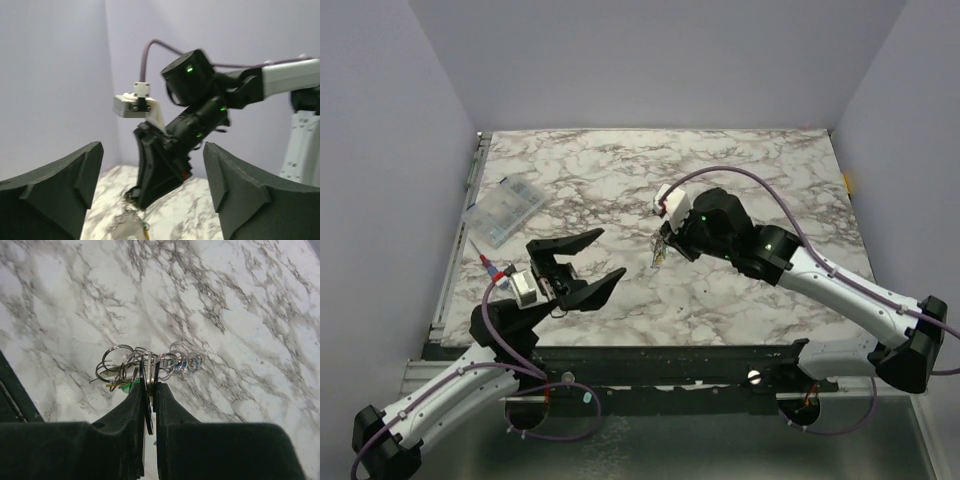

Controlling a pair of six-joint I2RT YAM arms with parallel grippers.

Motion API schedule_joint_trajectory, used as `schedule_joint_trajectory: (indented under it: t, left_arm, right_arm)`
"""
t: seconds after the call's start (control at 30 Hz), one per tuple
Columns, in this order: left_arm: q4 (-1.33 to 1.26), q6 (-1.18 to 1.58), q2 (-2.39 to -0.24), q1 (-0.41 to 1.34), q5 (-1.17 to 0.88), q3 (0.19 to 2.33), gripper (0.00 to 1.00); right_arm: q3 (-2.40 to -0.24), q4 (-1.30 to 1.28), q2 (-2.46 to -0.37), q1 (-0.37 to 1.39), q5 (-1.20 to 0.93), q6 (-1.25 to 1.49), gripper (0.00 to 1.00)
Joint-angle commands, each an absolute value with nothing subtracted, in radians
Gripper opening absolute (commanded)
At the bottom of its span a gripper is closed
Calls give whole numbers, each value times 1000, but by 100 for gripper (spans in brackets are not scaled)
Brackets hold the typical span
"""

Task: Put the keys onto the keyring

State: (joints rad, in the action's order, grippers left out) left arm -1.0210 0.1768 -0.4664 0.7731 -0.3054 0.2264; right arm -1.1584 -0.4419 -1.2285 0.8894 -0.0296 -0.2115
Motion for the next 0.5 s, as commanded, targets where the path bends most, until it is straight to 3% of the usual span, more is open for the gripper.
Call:
schedule_joint_trajectory:
  t: [0.0, 0.1, 0.33, 0.47]
  left_arm:
    - [-559, 38, -485, 773, -139, 316, 80]
    - [-552, 96, -593, 775, -160, 331, 76]
    - [-579, 99, -712, 797, -136, 320, 84]
    - [-596, 30, -777, 815, -175, 342, 75]
  right_arm:
    - [-1242, -628, -1315, 946, 231, -289, 1]
    - [-1259, -663, -1376, 945, 230, -269, 1]
    - [-1263, -663, -1349, 945, 68, -219, 1]
    - [-1268, -730, -1359, 945, -69, -247, 1]
